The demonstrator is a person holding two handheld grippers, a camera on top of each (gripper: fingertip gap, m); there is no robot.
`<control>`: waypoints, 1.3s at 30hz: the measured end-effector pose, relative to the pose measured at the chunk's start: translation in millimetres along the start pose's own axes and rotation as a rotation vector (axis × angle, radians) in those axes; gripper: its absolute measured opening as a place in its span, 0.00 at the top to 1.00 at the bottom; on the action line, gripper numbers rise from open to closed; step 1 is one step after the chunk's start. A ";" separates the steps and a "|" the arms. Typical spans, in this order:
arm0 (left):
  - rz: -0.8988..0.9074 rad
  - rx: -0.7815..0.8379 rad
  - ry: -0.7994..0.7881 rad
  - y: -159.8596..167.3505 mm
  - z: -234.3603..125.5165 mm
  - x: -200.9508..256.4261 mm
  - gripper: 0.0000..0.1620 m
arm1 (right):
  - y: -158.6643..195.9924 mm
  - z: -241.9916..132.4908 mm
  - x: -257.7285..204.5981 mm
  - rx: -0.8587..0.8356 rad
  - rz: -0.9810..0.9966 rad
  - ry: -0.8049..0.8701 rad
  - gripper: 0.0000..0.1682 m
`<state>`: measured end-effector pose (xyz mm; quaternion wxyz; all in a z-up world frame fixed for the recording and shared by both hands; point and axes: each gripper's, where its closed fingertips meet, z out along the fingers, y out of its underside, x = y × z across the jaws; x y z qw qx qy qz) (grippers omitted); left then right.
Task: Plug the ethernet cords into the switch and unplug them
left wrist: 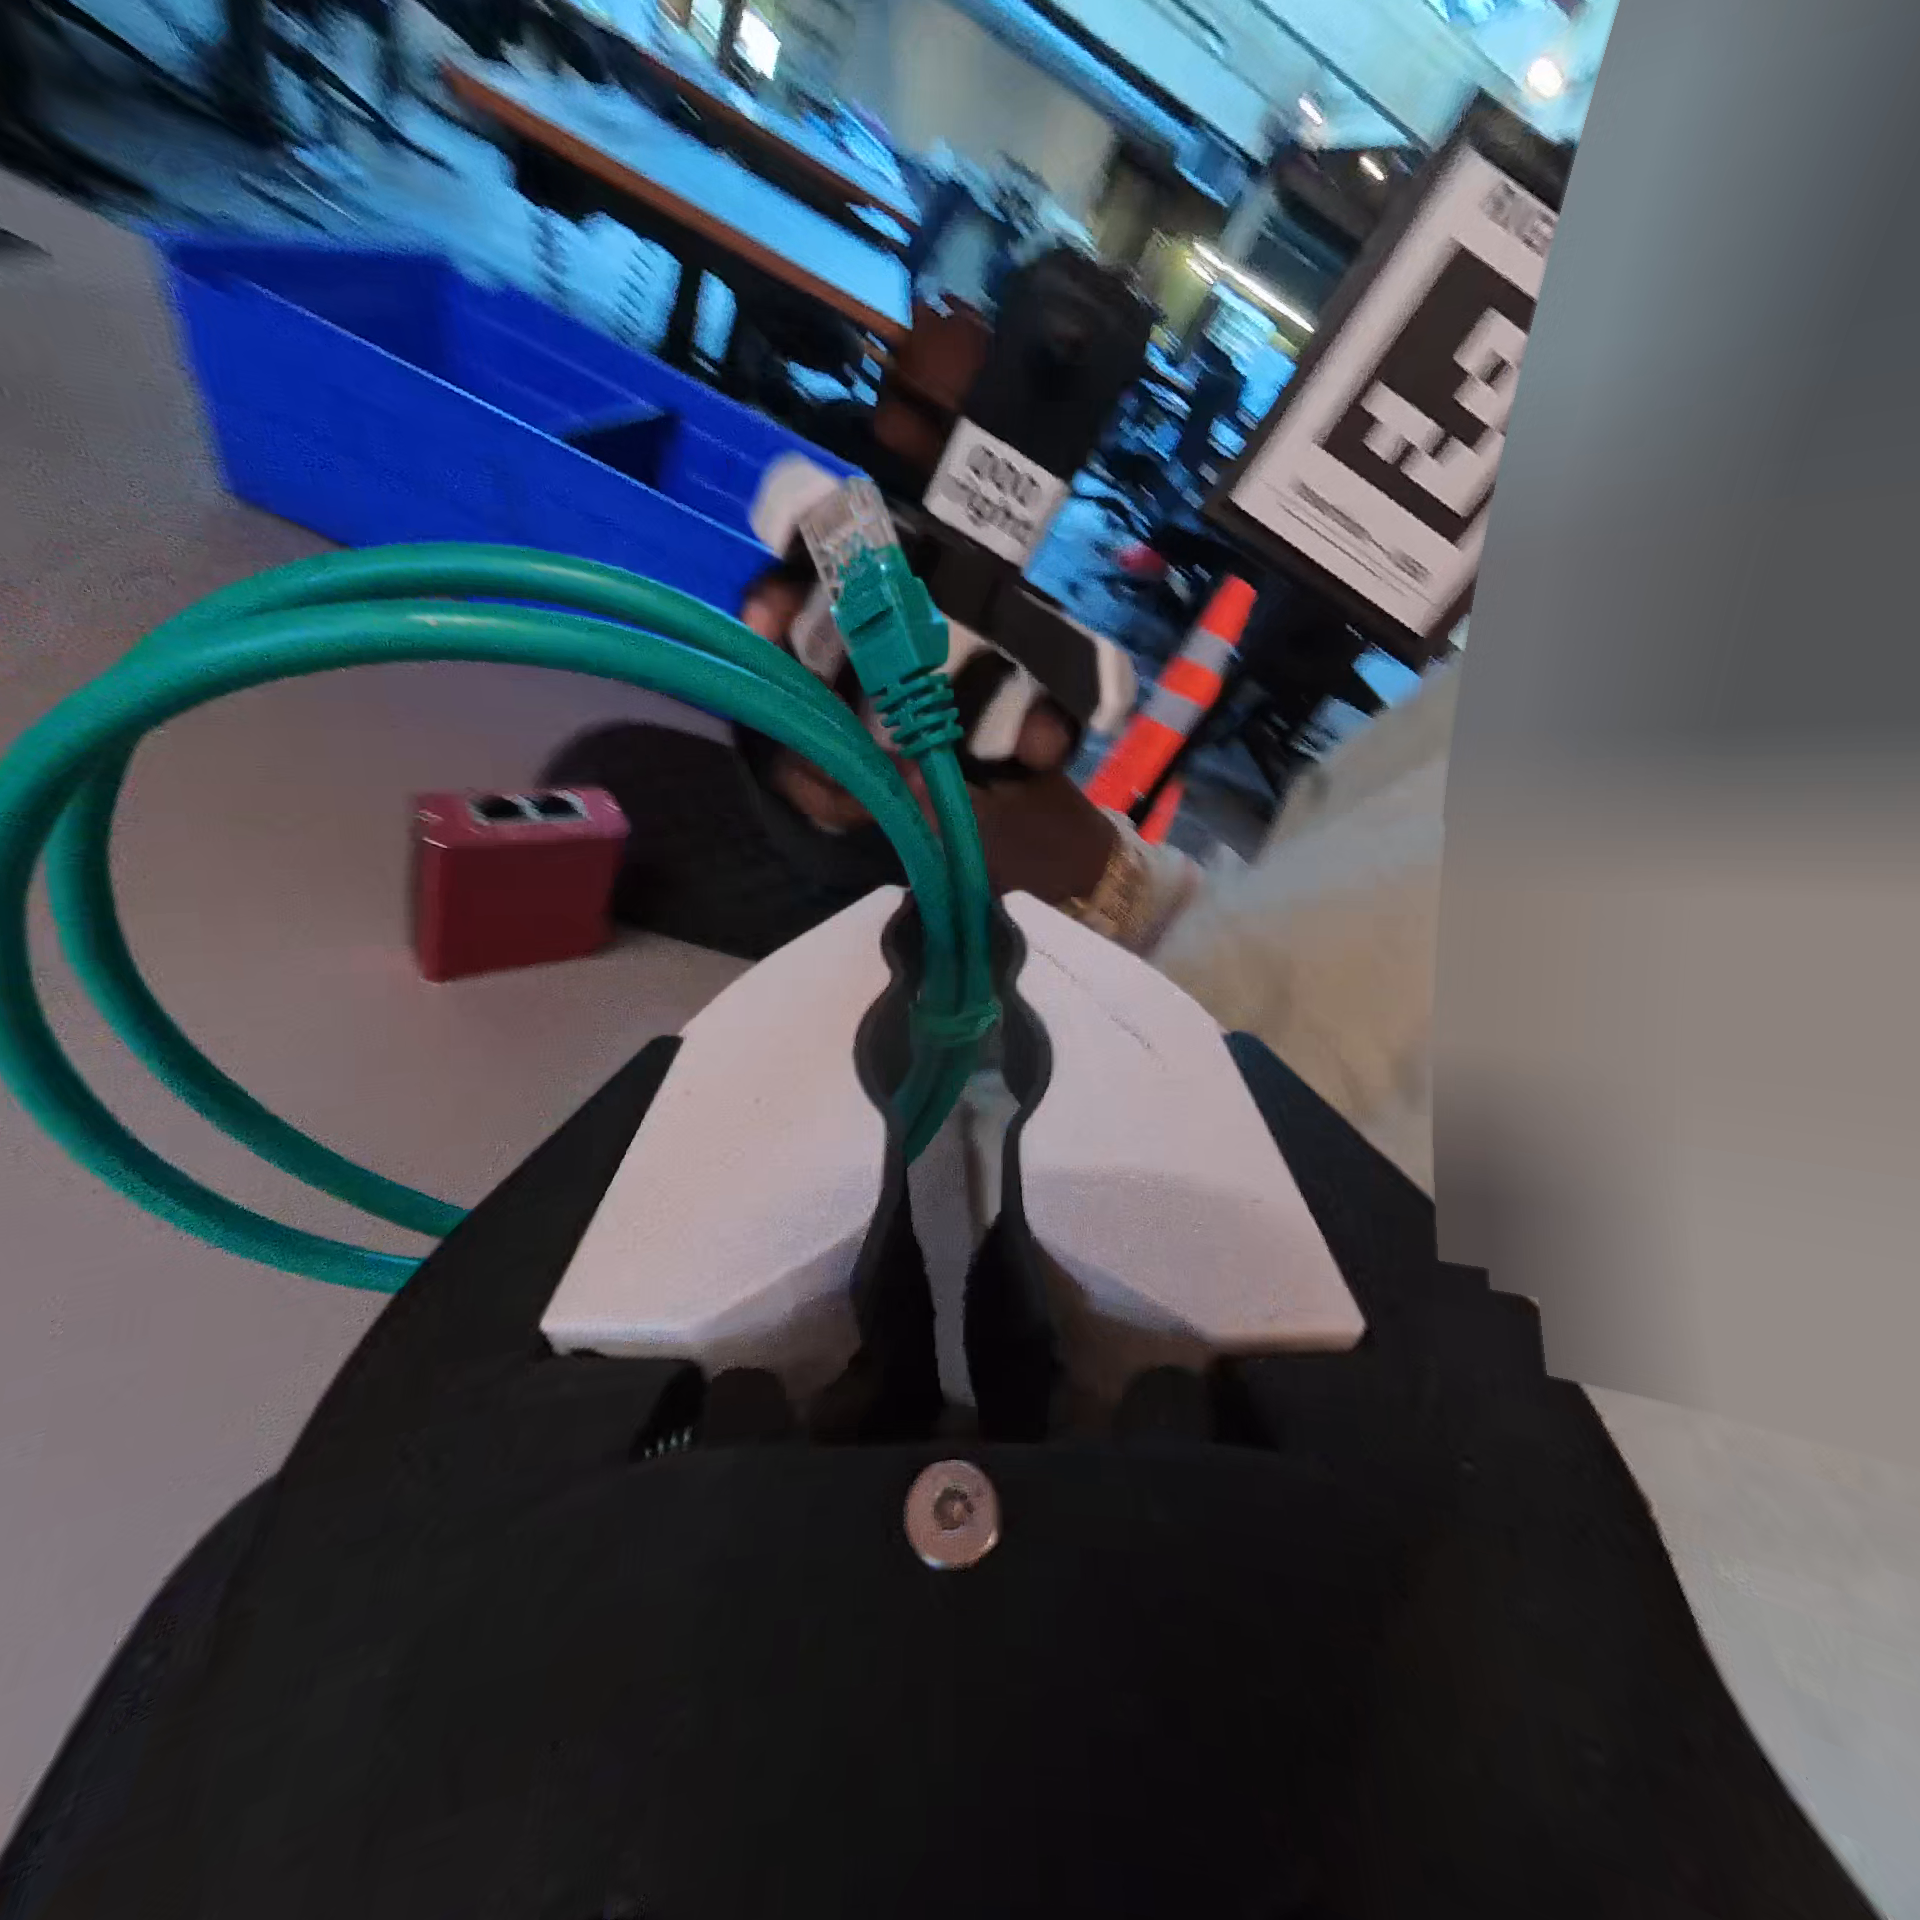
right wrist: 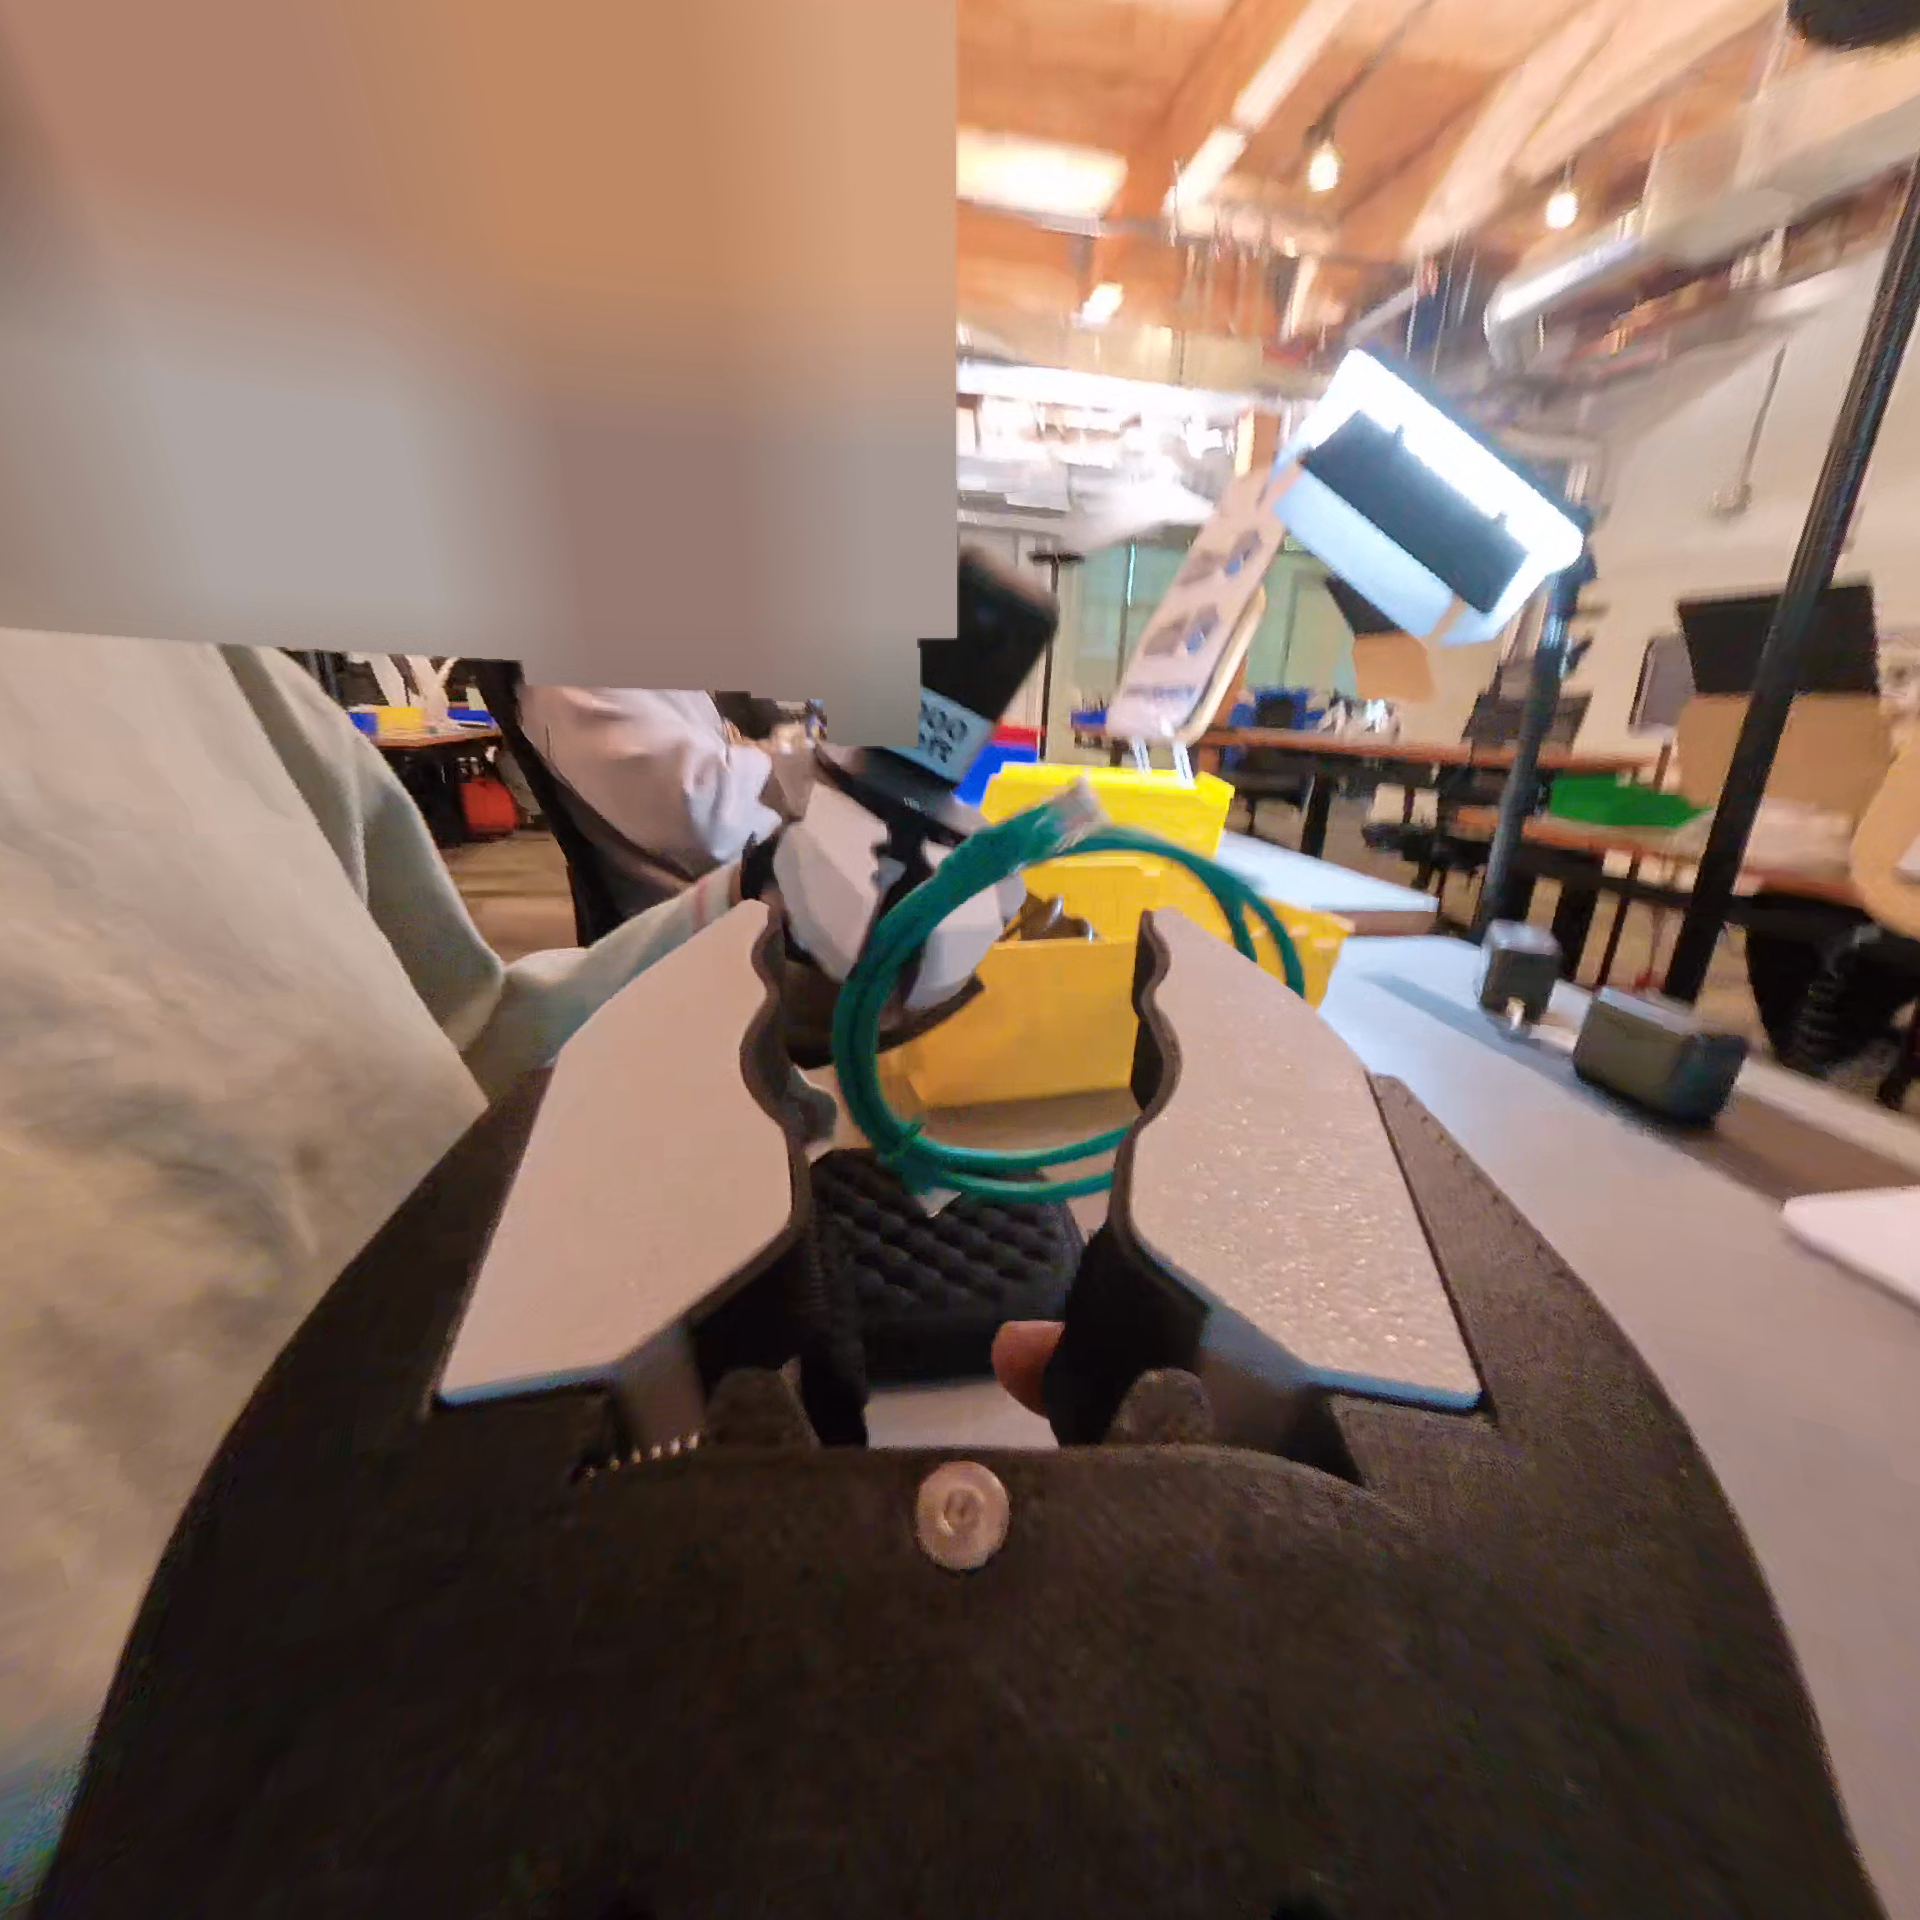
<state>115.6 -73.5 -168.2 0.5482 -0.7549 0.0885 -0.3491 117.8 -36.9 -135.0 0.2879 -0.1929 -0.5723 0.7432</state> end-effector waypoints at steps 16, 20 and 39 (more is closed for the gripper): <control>-0.074 -0.394 0.328 66.3 9.0 35.0 0.93 | 38.5 3.0 -49.3 -0.319 -0.733 -0.178 0.78; -0.098 -0.446 0.371 74.5 7.8 38.6 0.93 | 43.5 5.4 -54.1 -0.369 -0.767 -0.201 0.72; 0.706 -0.306 -0.454 39.5 11.4 -31.3 0.69 | 77.7 -1.1 -8.9 -0.462 -0.061 -0.063 0.93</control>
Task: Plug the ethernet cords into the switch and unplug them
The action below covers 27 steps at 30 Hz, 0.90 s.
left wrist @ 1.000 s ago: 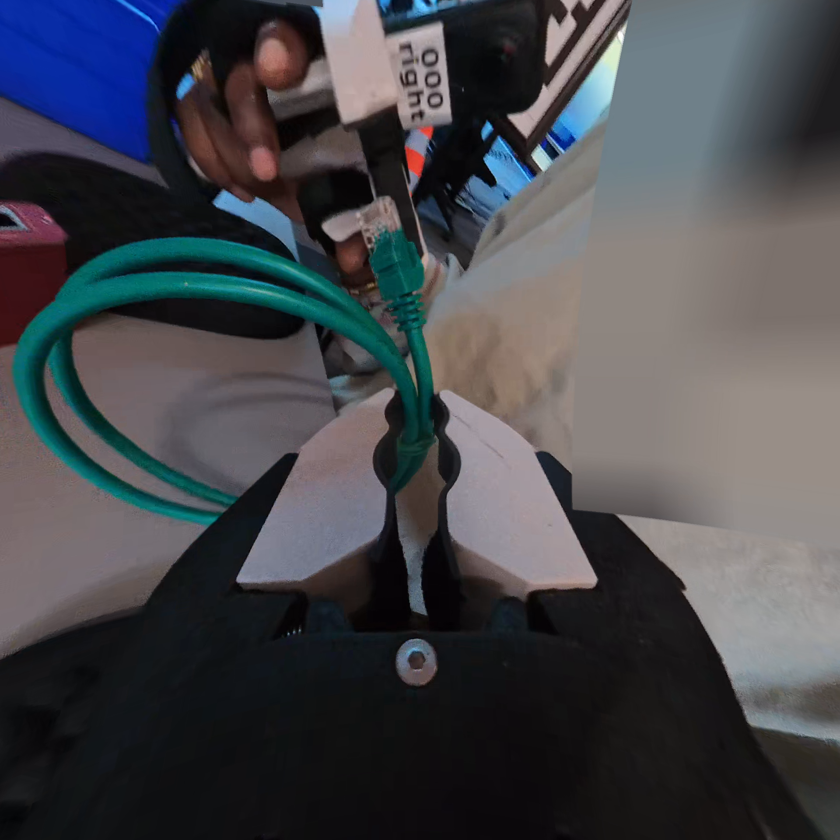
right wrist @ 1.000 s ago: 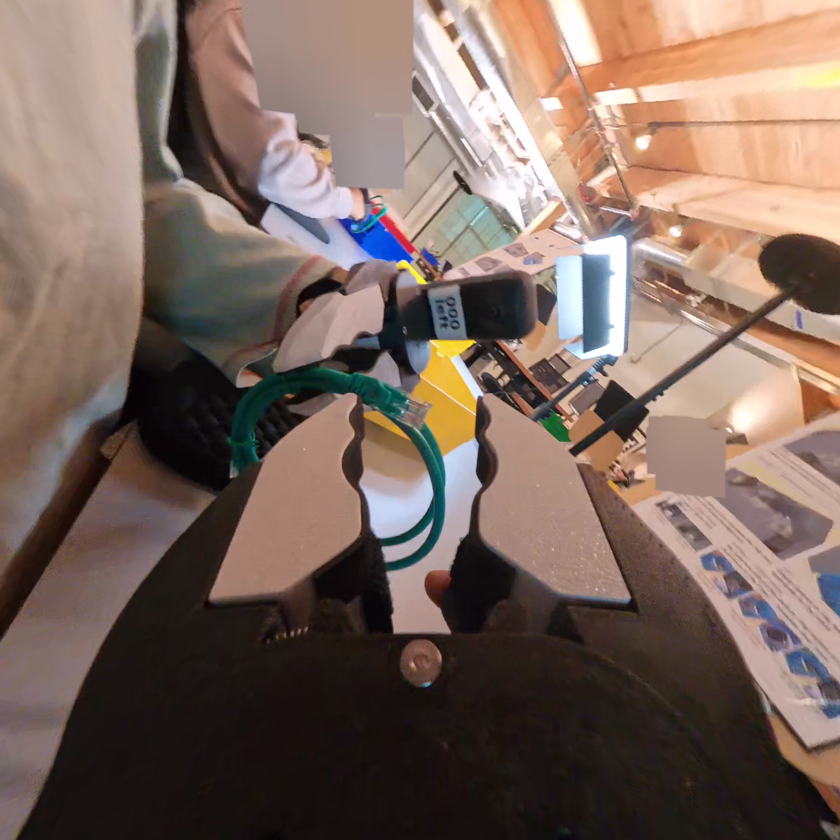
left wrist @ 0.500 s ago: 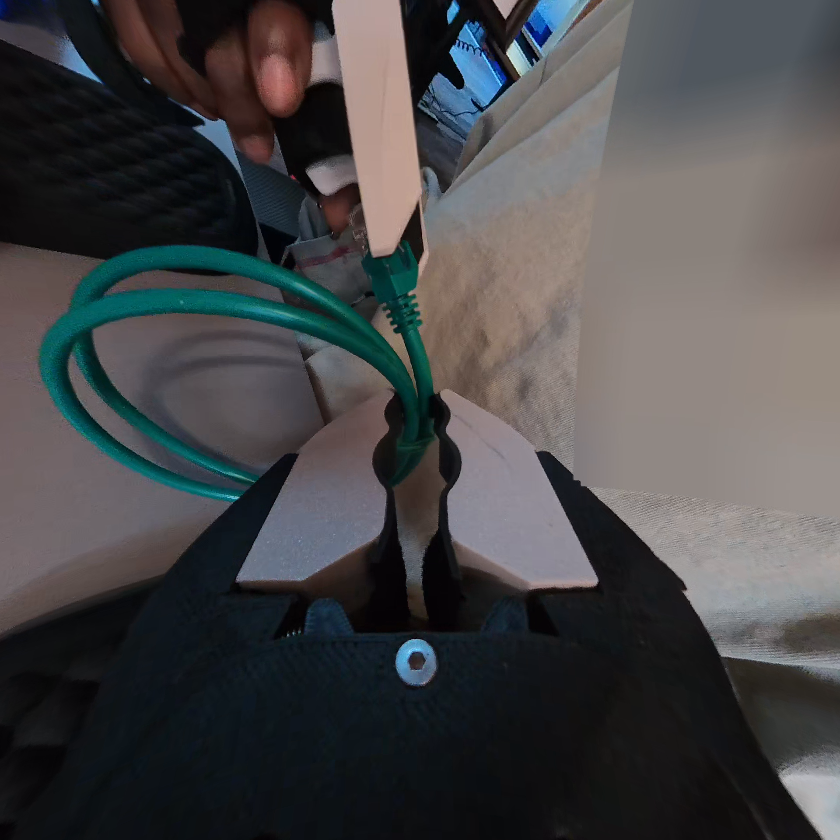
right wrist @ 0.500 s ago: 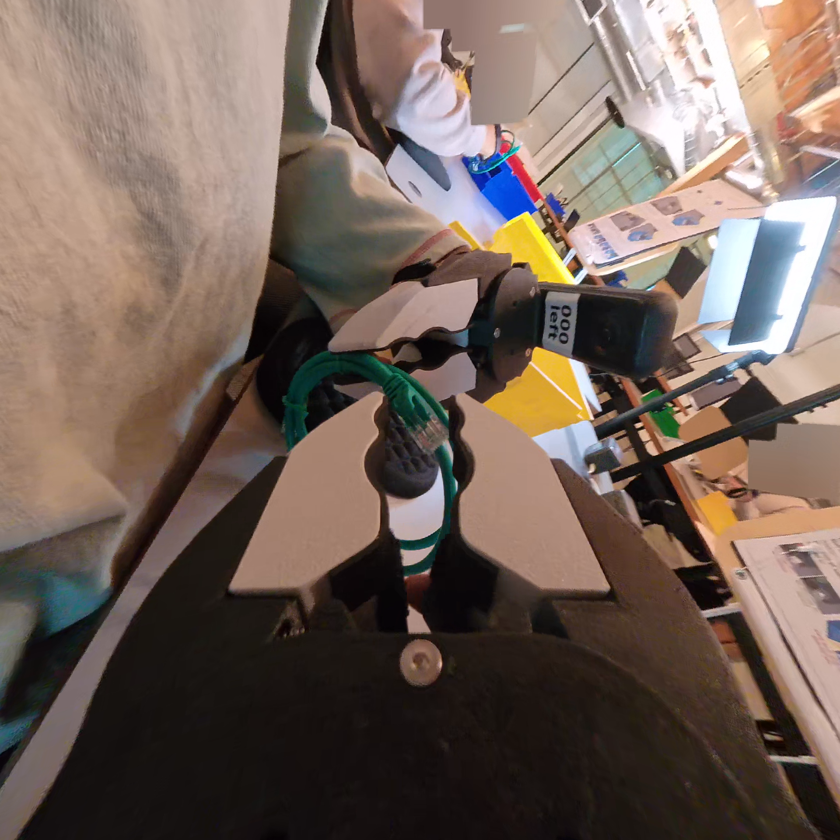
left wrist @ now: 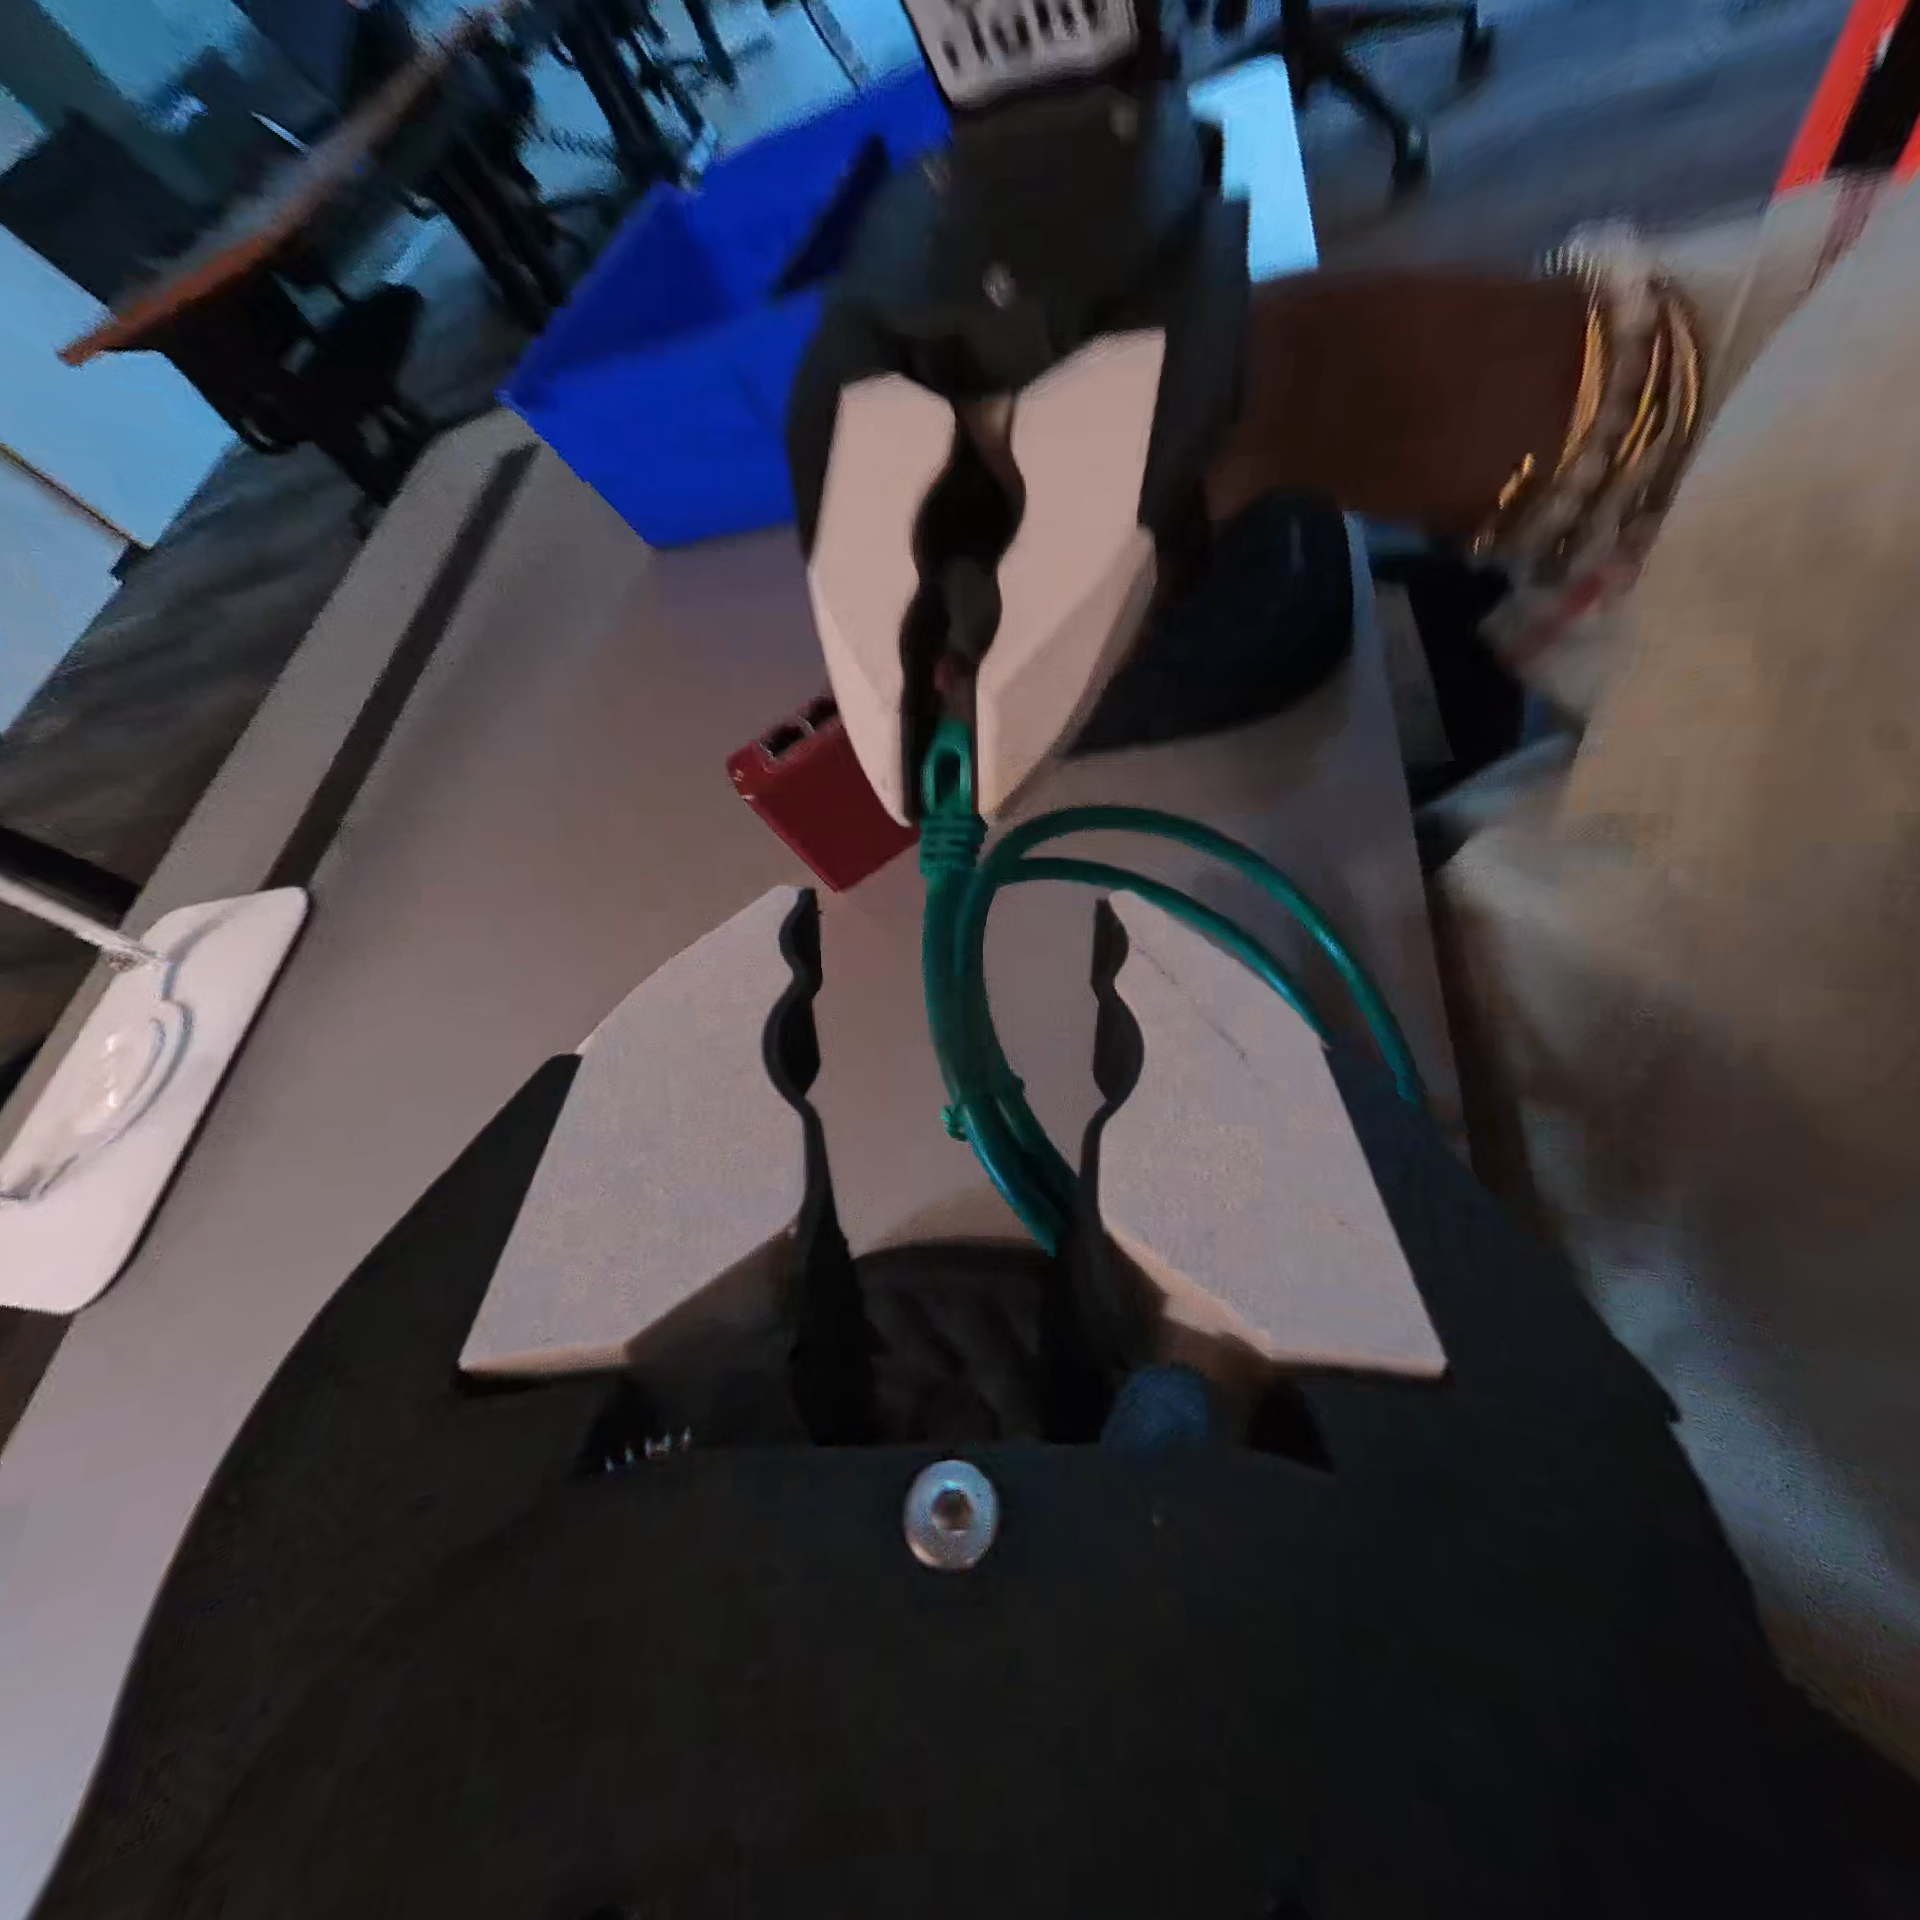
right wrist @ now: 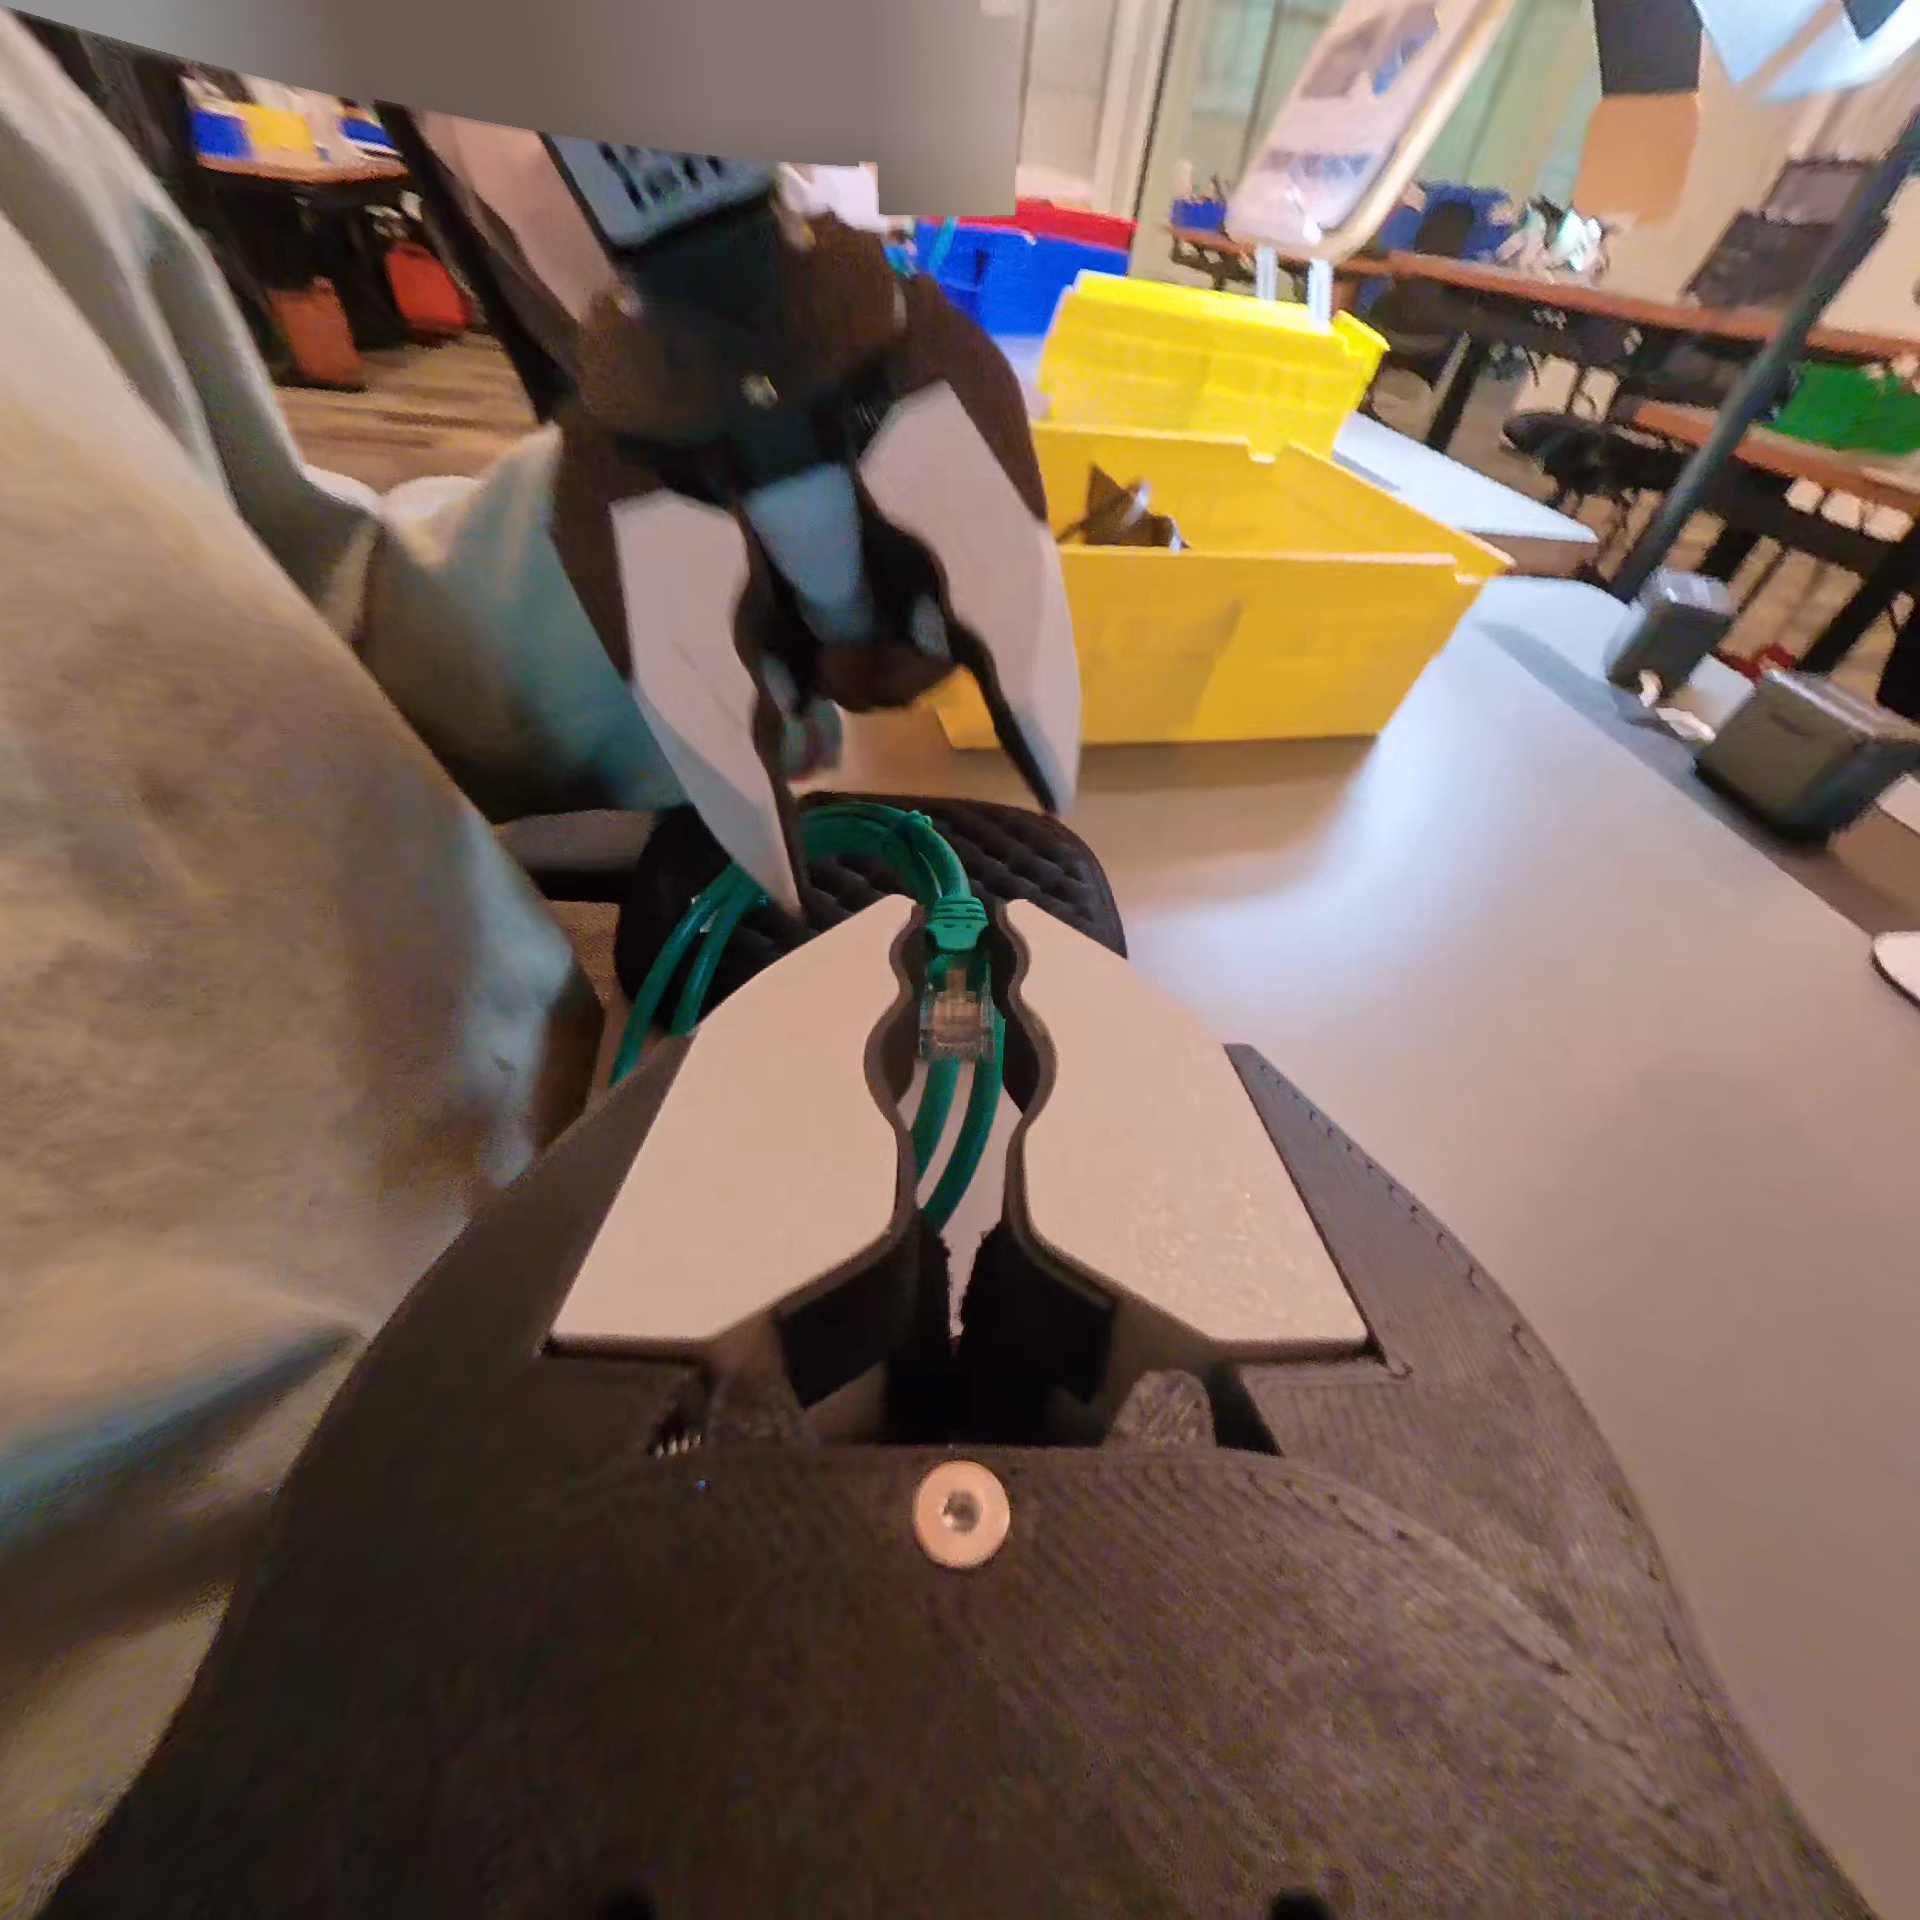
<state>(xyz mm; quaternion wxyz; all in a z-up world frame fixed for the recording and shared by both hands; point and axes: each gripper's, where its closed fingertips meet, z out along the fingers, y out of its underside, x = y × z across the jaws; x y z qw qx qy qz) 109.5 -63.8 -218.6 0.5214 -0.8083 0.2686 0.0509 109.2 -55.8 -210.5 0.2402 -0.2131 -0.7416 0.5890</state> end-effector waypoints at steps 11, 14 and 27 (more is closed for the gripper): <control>-0.179 0.262 0.128 -22.7 2.6 4.1 0.88 | -16.0 -4.8 -14.1 0.105 -0.085 -0.069 0.93; -0.143 0.296 0.141 -23.9 1.8 7.6 0.90 | -15.9 -4.8 -15.5 0.124 -0.086 -0.084 0.93; -0.146 0.300 0.148 -19.5 5.3 13.4 0.94 | -17.3 -6.8 -20.4 0.162 -0.096 -0.124 0.93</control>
